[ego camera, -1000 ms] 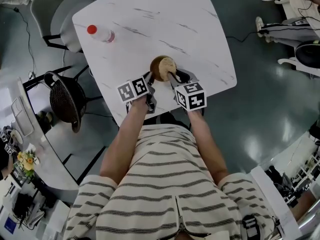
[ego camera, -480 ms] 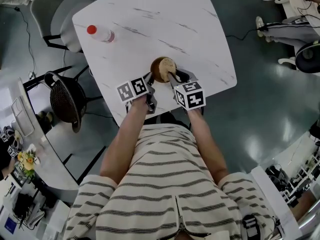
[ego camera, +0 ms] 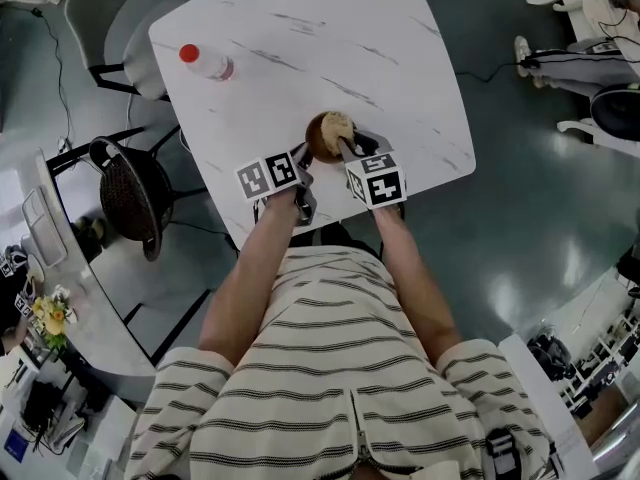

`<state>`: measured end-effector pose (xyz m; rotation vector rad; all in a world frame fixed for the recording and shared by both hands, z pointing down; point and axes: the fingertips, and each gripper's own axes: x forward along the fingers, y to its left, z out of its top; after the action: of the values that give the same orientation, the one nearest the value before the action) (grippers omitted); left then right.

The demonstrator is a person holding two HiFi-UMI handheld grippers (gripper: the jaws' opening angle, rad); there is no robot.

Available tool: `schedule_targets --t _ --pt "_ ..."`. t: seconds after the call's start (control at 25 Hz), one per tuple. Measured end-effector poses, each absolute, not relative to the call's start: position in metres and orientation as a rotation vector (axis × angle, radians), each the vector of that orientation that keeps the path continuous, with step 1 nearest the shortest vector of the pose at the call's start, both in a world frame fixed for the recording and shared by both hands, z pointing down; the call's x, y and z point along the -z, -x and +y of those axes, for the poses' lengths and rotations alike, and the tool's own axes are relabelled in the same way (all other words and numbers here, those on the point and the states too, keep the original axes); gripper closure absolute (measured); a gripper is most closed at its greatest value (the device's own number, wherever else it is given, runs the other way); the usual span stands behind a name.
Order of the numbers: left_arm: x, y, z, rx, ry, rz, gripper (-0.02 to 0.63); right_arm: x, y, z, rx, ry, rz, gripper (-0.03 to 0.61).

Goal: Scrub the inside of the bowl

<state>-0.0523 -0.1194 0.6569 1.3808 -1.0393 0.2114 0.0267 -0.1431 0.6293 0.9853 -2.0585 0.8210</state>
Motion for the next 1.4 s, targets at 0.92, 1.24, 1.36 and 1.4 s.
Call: schedule_targets --t 0.92,1.24,1.36,1.4 --pt "-0.655 0.048 -0.118 -0.261 -1.465 -1.036 0.601 -0.630 0.006 -0.139 -0.710 -0.882 -2.114 0.490" --pt "-0.655 0.050 -0.122 -0.248 -1.457 -1.052 0.603 -0.630 0.003 -0.131 -0.677 -0.856 -2.107 0.491" --pt "-0.655 0.051 -0.122 -0.250 -1.456 -1.058 0.603 -0.628 0.001 -0.126 -0.653 -0.842 -2.105 0.491" --pt "-0.655 0.051 -0.122 -0.251 -1.454 -1.062 0.603 -0.627 0.000 -0.124 -0.649 -0.837 -2.107 0.491"
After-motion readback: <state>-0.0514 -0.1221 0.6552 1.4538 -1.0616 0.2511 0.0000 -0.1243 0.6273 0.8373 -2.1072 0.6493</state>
